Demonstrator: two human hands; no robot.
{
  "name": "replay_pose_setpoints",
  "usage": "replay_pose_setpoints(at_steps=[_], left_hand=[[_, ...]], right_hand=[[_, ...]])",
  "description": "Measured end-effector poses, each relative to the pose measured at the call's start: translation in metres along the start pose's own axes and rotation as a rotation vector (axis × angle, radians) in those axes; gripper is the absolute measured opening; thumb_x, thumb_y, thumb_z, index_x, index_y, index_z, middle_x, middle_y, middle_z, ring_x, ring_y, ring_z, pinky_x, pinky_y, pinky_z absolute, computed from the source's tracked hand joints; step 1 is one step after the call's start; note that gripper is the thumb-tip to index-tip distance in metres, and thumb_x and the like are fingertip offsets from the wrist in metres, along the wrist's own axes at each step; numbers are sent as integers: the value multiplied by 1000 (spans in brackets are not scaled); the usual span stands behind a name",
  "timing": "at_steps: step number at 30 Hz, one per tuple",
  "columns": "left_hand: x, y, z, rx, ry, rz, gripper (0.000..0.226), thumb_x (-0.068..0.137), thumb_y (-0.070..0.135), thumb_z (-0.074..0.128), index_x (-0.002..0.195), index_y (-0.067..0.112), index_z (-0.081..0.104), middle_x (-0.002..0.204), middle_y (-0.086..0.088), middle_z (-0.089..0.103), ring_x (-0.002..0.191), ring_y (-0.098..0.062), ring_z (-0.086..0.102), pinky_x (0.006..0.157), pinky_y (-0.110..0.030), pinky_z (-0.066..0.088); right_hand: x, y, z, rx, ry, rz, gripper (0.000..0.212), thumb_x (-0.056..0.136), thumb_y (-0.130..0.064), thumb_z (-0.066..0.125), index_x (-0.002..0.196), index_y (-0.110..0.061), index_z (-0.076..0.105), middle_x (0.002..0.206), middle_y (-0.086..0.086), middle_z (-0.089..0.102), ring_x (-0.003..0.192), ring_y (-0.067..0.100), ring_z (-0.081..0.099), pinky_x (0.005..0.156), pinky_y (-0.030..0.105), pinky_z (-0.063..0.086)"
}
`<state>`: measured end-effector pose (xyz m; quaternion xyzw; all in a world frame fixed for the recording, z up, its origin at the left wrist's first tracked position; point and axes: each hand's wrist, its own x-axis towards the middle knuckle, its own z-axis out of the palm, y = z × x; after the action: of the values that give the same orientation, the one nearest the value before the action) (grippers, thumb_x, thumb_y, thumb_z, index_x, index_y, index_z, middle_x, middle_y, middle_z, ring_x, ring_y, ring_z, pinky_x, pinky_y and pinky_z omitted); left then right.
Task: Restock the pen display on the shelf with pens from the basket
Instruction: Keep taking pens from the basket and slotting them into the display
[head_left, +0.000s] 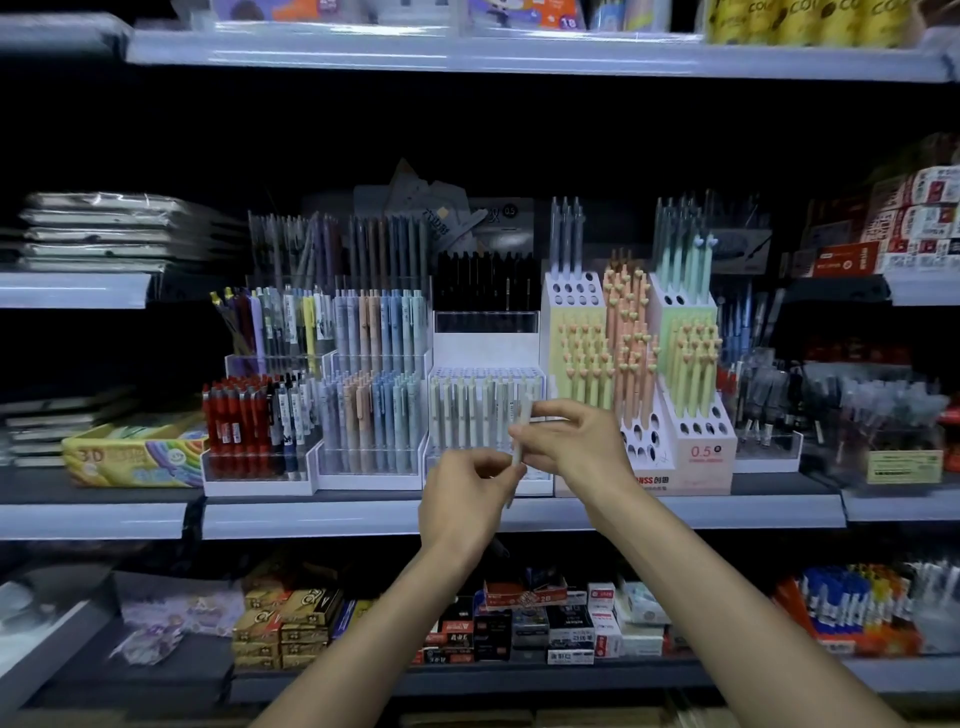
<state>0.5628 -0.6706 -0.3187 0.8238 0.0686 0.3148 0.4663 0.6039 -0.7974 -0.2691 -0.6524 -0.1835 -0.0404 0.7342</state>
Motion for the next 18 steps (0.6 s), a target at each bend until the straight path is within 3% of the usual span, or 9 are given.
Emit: replay_pose_setpoints(at_steps=[4,10,14,18], left_hand=[[7,5,-1,-8,54,35,28,90,36,75,71,16,76,65,1,72,66,-20,68,69,-42,55],[32,4,2,9,41,70,31,89,34,74,65,14,72,63,-7,66,57,-19,56,67,-39,52],[53,-2,6,-9,52,7,20,88,35,78,71,23,76,68,-2,74,73,-23,72,78,-39,60],[77,-2,10,-22,104,-73,26,84,34,84,61,25,76,63,10,74,71,-16,75,80,-45,62]], right_hand=[[6,-4,0,-25,-37,-56,22,84,-12,84,104,-12,74,98,11,76,93,23,76,80,35,65],[33,-3,3,-147,5,-212,17,87,-7,81,102,-7,75,87,9,74,86,21,75,81,37,65],[57,2,9,-247,1,-270,16,84,-8,83,98,-8,77,86,6,76,87,22,75,83,42,64],[78,8,14,-273,16,-323,15,83,-10,84,97,-10,78,88,2,77,88,18,75,86,41,63]])
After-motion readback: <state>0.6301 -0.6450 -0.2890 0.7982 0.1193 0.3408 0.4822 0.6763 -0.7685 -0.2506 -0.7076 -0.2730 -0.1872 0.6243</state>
